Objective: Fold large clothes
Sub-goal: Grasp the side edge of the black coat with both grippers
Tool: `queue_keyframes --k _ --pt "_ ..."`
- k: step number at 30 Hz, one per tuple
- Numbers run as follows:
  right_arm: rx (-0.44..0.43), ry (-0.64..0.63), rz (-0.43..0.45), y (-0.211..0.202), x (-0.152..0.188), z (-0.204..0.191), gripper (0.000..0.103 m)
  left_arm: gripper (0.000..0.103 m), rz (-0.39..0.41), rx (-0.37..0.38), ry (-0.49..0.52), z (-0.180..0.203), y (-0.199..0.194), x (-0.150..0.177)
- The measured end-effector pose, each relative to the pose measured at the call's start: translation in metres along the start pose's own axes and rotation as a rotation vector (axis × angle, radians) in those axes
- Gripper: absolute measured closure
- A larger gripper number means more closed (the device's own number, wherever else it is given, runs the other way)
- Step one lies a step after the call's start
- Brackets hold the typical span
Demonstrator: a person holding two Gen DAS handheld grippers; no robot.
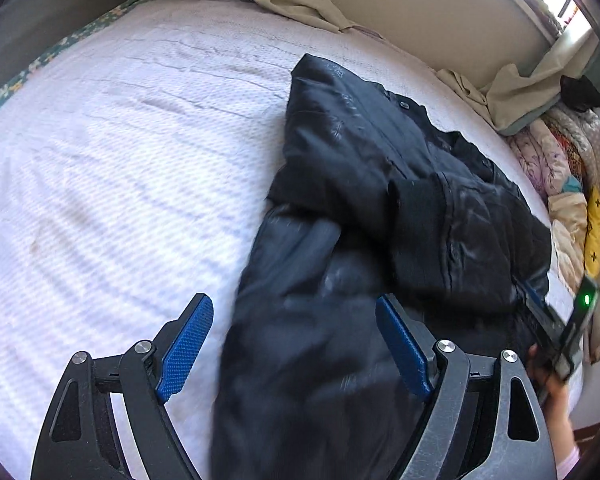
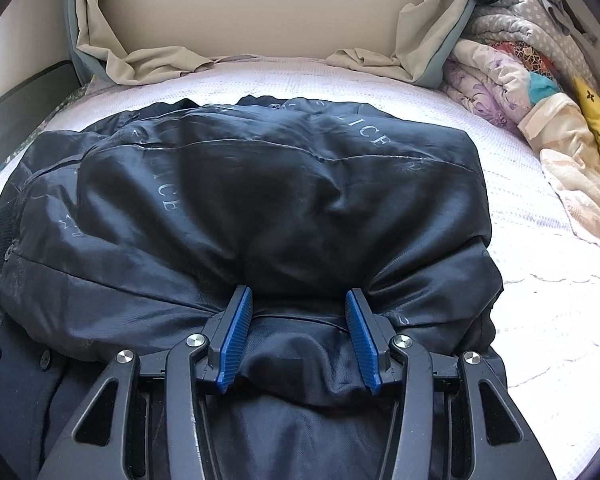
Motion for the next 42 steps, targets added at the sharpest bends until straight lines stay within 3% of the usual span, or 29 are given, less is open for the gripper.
queue_keyframes --k 3,5,7,12,16,22,27,31,34,39,42 --pt "-0.041 0.046 -0.041 -0.008 -0.004 0.001 0.055 0.017 0.010 0.002 0.014 -0.009 -0.017 0.009" --pt "-0.121 0.137 -0.086 -0.021 -0.010 0.002 0.043 0.016 0.019 0.011 -0.007 -0.020 -0.025 0.018" --pt "-0.230 0.250 -0.099 -0.043 -0.022 0.005 0.041 0.016 0.001 0.007 -0.041 -0.027 -0.023 0.027" --pt "-0.232 0.298 -0.125 -0.080 -0.023 0.034 0.035 0.016 -0.061 0.043 -0.047 -0.021 -0.009 0.038" --pt "-0.182 0.318 -0.202 -0.100 -0.001 0.057 0.032 0.016 -0.098 0.066 -0.025 -0.009 -0.009 0.043" --pt "-0.191 0.332 -0.296 -0.145 0.055 0.073 0.028 0.016 -0.118 0.076 0.001 -0.001 -0.011 0.048" --pt "-0.200 0.365 -0.301 -0.178 0.101 0.090 0.028 0.016 -0.153 0.135 -0.085 -0.008 -0.011 0.054" --pt "-0.274 0.503 -0.360 -0.188 0.140 0.098 0.028 0.019 -0.178 0.146 -0.146 -0.022 -0.010 0.060" --pt "-0.377 0.661 -0.414 -0.190 0.156 0.101 0.028 0.020 -0.205 0.172 -0.173 -0.029 -0.012 0.068" --pt "-0.451 0.714 -0.442 -0.197 0.166 0.099 0.028 0.021 -0.239 0.224 -0.163 -0.029 -0.018 0.086" --pt "-0.464 0.662 -0.457 -0.203 0.171 0.089 0.033 0.022 -0.278 0.283 -0.182 -0.027 -0.027 0.102"
Point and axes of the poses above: each gripper's, at about its wrist camera, not at the fingertips, and y roughly the way its jaws point, z to its right, x to its underside, the point moved 10 cm from there along y, roughly the way its jaws point, and after that the axes turned 8 degrees about z, right-handed, at the moved point
